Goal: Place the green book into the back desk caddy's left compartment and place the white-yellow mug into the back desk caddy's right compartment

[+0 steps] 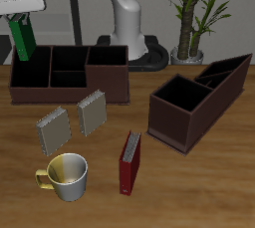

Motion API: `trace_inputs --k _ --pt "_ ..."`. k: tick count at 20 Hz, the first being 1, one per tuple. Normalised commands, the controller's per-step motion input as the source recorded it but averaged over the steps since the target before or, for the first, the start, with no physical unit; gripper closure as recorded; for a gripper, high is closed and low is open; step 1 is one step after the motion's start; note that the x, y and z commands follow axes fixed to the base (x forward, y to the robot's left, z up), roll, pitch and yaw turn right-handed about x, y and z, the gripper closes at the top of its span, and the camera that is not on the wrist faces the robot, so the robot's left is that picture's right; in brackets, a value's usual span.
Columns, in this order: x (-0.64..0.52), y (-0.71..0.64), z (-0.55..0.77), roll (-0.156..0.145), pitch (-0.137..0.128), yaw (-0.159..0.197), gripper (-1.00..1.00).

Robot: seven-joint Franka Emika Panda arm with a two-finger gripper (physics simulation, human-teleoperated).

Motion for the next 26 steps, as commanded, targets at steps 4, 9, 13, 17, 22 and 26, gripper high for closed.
trace_inputs --k 4,9,13,17,22,26 --pt "0.04 0.09 -0.18 0.03 0.005 -0.052 1.0" --pt "0.01 0.09 -0.19 0.015 0.064 0.002 1.0" --pt "0.01 0.06 -0.21 -0.015 0.074 -0.001 1.0" --pt "0.05 -0.16 -0.19 -0.072 0.067 -0.025 -1.0" --pt "0.07 -0.22 -0.18 -0.112 0.096 -0.054 -1.0" --pt "0.01 0.01 0.03 -0.003 0.01 -0.004 -1.0"
